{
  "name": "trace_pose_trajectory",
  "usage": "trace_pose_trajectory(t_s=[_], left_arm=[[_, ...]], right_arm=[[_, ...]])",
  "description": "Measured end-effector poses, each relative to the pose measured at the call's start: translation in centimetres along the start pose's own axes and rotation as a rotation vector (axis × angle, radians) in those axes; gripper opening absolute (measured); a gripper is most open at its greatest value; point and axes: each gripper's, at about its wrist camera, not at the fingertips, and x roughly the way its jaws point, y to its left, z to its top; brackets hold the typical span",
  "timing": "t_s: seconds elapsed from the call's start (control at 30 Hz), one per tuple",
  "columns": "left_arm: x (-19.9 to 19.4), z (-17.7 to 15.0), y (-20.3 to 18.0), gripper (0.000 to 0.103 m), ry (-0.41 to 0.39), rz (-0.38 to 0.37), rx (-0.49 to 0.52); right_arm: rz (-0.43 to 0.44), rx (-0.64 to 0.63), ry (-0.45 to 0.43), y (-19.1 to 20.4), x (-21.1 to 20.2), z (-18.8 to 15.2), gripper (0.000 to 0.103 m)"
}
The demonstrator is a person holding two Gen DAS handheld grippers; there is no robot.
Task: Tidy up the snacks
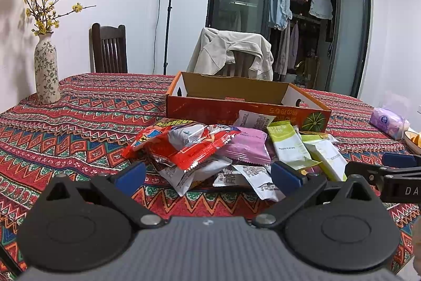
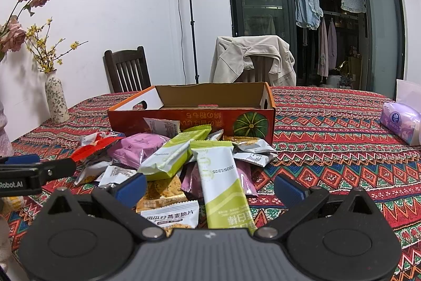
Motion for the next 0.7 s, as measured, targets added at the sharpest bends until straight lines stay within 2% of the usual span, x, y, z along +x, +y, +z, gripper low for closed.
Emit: trace_pose_trajectory(t_s=[0.7], left_arm=[[0.04,-0.1,0.56,0.103,-0.002,-0.015,-0.027]], right_arm=[[-0.007,-0.008,0.002,0.03,0.0,0.13,0.103]])
